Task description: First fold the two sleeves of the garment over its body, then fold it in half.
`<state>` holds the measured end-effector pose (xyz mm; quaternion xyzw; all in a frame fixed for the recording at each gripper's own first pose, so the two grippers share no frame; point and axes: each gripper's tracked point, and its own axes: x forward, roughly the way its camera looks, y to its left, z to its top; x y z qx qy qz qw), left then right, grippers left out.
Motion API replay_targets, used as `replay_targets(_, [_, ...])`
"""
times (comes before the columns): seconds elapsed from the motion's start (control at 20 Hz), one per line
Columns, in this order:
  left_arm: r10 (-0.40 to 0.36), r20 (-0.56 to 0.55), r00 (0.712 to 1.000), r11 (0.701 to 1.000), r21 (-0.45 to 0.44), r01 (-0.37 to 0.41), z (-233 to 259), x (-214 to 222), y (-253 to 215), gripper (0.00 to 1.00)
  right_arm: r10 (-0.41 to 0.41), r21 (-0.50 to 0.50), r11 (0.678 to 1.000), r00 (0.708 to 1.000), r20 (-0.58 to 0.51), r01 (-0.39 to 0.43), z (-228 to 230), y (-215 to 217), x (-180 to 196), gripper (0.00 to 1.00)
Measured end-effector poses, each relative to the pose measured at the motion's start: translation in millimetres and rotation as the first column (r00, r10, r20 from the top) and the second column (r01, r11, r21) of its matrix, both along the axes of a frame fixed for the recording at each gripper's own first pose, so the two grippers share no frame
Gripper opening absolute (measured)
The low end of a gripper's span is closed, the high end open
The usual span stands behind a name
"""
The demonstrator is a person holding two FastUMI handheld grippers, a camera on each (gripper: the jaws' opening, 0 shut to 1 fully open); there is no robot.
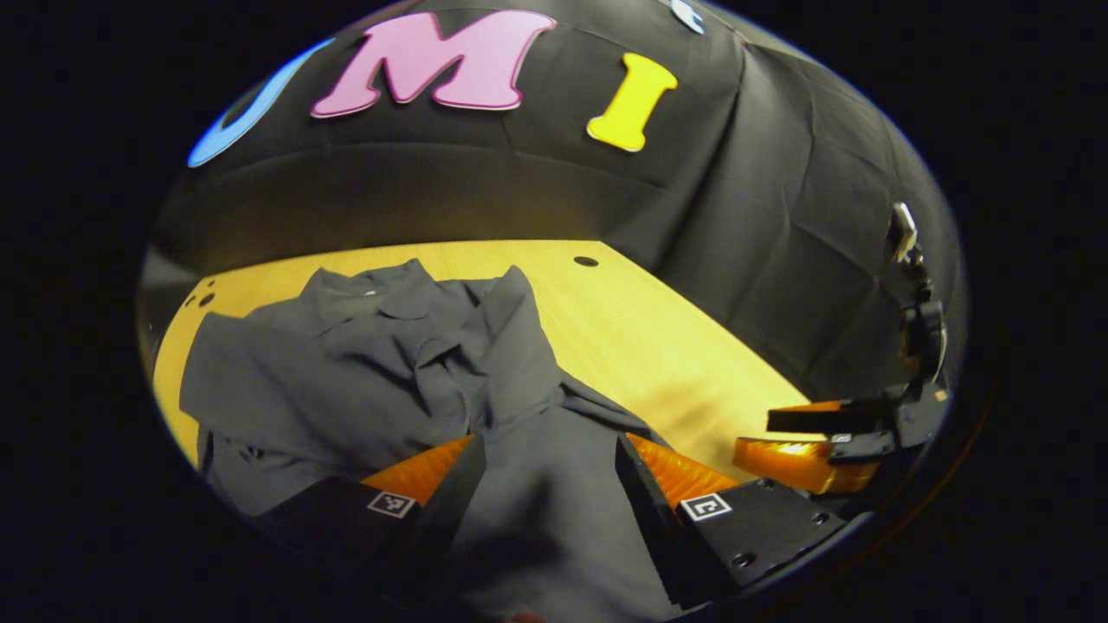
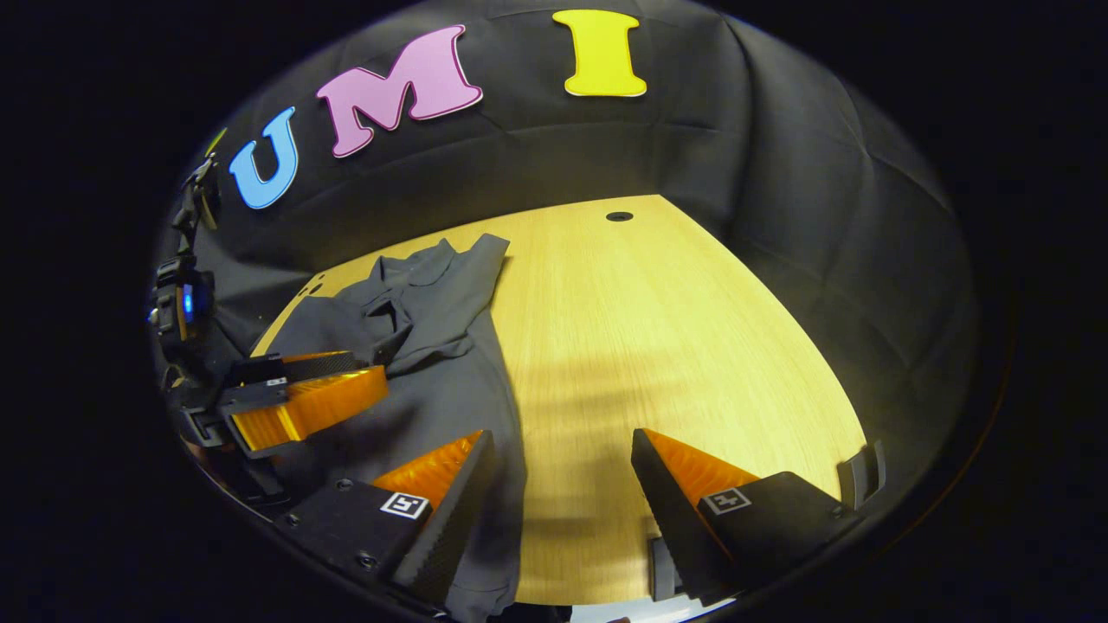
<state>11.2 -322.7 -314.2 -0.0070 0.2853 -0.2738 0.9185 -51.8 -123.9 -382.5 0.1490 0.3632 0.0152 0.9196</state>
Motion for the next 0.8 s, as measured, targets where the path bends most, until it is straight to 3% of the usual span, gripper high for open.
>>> replay_targets(0.25, [0.047, 0.059, 0.997, 0.999, -0.002, -0.047, 36.7, -26.5, 51.3, 0.96, 0.032, 0.015, 0.999, 0.999, -0.023, -0.032, 13.2, 20.0, -24.6, 0.99])
replay_targets(0.35, [0.058, 0.095, 0.994, 0.998, 0.023, -0.061, 49.3, -35.5, 81.5, 0.91, 0.039, 0.023, 0.999, 0.999, -0.029, -0.038, 21.2, 28.1, -36.0, 0.99])
replay_targets(0.45, [0.084, 0.098, 0.992, 0.995, 0.043, -0.089, 53.5, -44.5, 115.3, 0.96, 0.05, 0.018, 0.999, 0.998, -0.04, -0.049, 26.2, 35.5, -49.5, 0.99])
replay_targets(0.65, [0.195, 0.038, 0.98, 0.98, 0.042, -0.197, 55.4, -68.0, 188.9, 0.96, 0.071, 0.004, 0.997, 0.995, -0.074, -0.071, 25.8, 50.8, -73.4, 0.99])
replay_targets(0.7, [0.228, 0.032, 0.973, 0.972, 0.051, -0.229, 55.1, -72.7, 209.2, 0.91, 0.073, 0.001, 0.997, 0.994, -0.083, -0.074, 23.9, 54.8, -77.8, 0.99])
replay_targets(0.8, [0.275, 0.021, 0.961, 0.959, 0.071, -0.275, 48.6, -81.8, 244.3, 0.96, 0.08, -0.005, 0.997, 0.992, -0.099, -0.081, 21.0, 62.5, -85.9, 0.99])
